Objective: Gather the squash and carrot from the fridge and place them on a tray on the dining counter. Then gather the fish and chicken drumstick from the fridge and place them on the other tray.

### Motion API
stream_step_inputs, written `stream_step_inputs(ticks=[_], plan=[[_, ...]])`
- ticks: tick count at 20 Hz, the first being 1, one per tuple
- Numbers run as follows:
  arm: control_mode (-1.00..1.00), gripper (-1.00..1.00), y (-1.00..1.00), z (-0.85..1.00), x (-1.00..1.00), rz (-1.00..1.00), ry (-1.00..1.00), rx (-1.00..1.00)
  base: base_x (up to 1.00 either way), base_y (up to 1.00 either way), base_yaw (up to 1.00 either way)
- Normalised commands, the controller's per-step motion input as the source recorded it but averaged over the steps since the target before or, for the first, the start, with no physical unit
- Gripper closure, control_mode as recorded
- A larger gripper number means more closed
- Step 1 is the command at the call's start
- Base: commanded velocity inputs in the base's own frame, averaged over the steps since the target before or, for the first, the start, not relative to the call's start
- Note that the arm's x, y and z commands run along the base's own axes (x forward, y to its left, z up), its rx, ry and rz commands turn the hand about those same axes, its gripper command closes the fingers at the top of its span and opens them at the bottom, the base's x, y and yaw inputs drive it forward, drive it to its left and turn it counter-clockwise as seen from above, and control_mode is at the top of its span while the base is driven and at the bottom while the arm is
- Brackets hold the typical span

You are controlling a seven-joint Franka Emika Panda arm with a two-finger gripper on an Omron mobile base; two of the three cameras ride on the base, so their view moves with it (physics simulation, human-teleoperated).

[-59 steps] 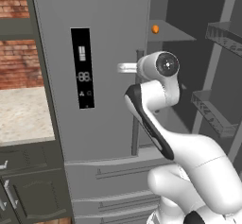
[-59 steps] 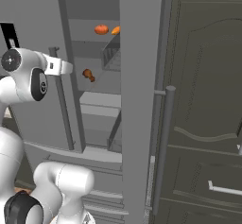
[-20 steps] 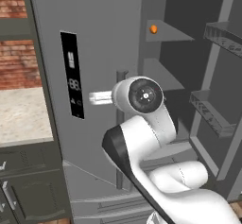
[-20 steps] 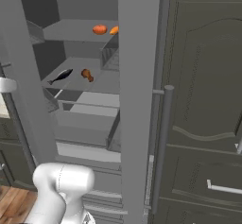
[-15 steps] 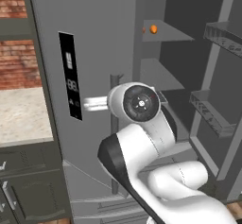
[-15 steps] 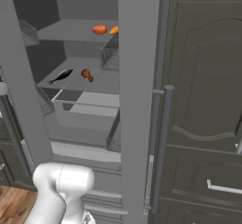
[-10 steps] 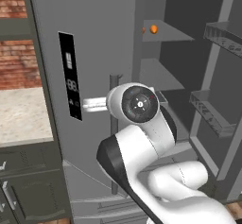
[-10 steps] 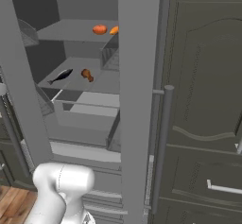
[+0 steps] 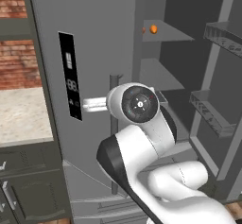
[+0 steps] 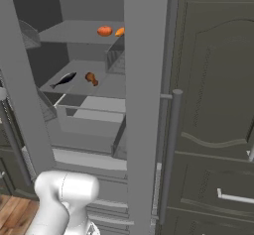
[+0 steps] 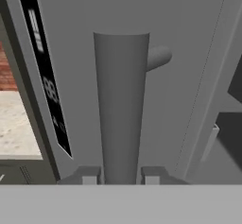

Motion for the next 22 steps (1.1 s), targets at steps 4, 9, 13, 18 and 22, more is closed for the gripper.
stream_step_inputs(ticks=[4, 9, 13, 18, 22], plan=[[-1.0, -1.0, -0.01, -0.01, -0.22, 0.0, 0.01, 0.0, 0.0, 0.0, 0.0], [-1.0, -1.0, -0.02, -0.02, -0.9, 0.13, -0.26, 0.0, 0.0, 0.0, 0.0], [-1.0, -1.0, -0.48, 0.38, -0.75, 0.17, -0.3, 0.12, 0.0, 0.0, 0.0], [-1.0, -1.0, -1.0, 0.51, -0.01, 0.05, -0.05, 0.26, 0.0, 0.0, 0.0], [-1.0, -1.0, -0.98, 0.26, 0.07, 0.02, 0.01, 0.26, 0.0, 0.0, 0.0]])
